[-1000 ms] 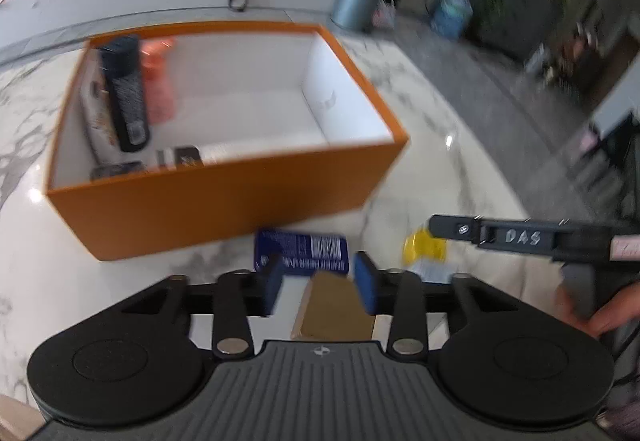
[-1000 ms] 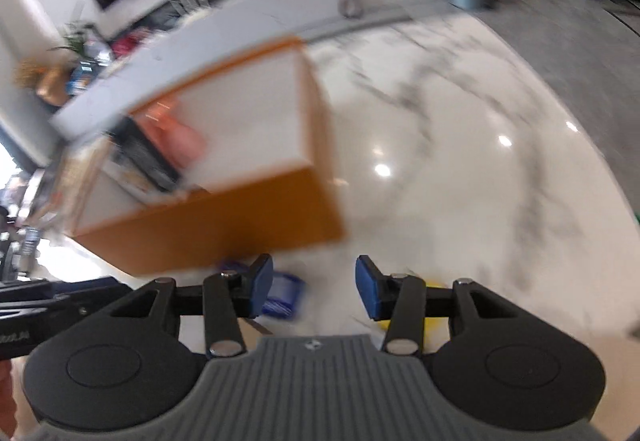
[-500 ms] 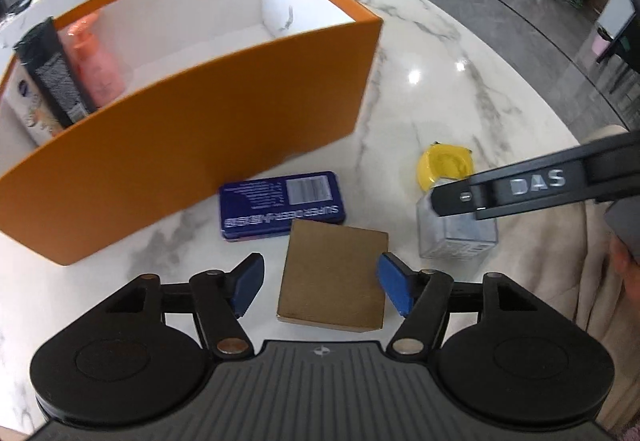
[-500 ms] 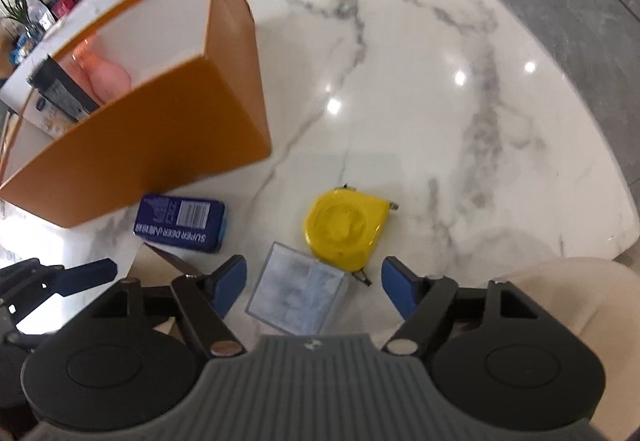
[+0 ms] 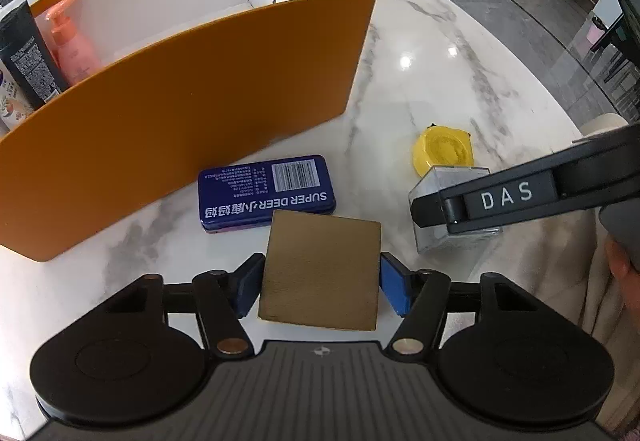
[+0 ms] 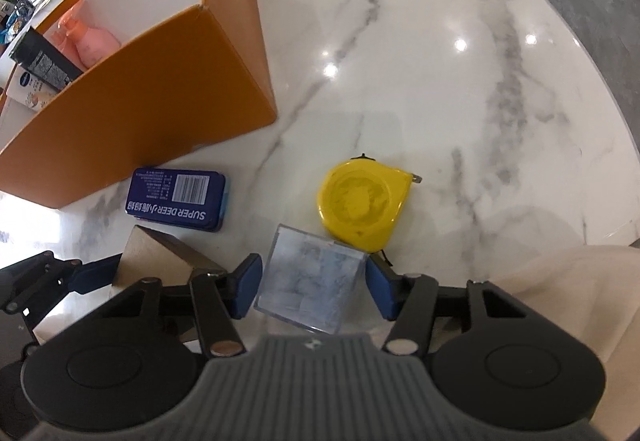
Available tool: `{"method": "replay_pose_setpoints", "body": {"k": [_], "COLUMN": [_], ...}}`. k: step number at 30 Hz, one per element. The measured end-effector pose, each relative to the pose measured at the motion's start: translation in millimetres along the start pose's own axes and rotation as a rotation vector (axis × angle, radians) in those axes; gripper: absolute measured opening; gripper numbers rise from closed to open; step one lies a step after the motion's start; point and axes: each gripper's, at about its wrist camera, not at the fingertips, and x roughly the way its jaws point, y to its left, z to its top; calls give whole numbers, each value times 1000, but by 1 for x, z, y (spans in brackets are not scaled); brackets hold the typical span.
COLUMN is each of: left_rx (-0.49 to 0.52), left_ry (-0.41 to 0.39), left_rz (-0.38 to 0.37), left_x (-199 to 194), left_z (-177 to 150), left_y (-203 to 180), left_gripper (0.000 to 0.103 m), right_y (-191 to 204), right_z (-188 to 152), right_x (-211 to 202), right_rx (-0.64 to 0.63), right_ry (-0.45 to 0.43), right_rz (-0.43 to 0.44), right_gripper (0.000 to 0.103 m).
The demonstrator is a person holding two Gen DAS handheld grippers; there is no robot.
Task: Organize rigid objects
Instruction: 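Grasp the brown cardboard square with the left tool while the right tool grasps the clear cube, then carry the cardboard square and clear cube into the box and lower them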
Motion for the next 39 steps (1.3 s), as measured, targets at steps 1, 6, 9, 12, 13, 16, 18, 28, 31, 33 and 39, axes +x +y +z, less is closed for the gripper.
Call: {"method": "replay_pose_setpoints", "body": {"k": [1,6,9,12,13,16,18,28,31,33,39], "left_rx": [-5,-14,-35,-77,-93,-135,-161,-244,-260,-269,-292], "left_ry": [0,-4,-4,-18,-26,-60,-84,-200,-228,-246,-294], "left_rz": [-2,-9,-1,4,-3,-17,-19,-17,-18,-22,-16], "left_x": [1,2,2,-5,-9,-24,-36,-96,-111,-118,-135], "left_z": [0,-1,-2,-5,-6,-6,-5,13,21,27,46], "left_y": [0,0,1,7,9,13,16,24,30,34,54], "left_gripper": [73,68,68,68,68,68,68,68,68,68,68], "right_y": [0,1,1,2,1,2,4,21,28,35,55], "right_z": [0,-3,-5,-8,-9,-12,-12,-7,-3,0,18], "right_x": [0,-1,-2,-4,-6,-14,-19,-64,-80,-92,-121], "right_rx": [-2,-34,-51,-57,-57,-60,-68,-118,-141,-167,-245], "right_ry": [-3,-22,-36,-49,-57,-80,-98,-219,-256,-290,-369], "right_rz": [-1,8,11,24,33,53,59,120,146,158,209], "right_gripper": [57,55,55,54,53,53,53,52,52,52,52]}}
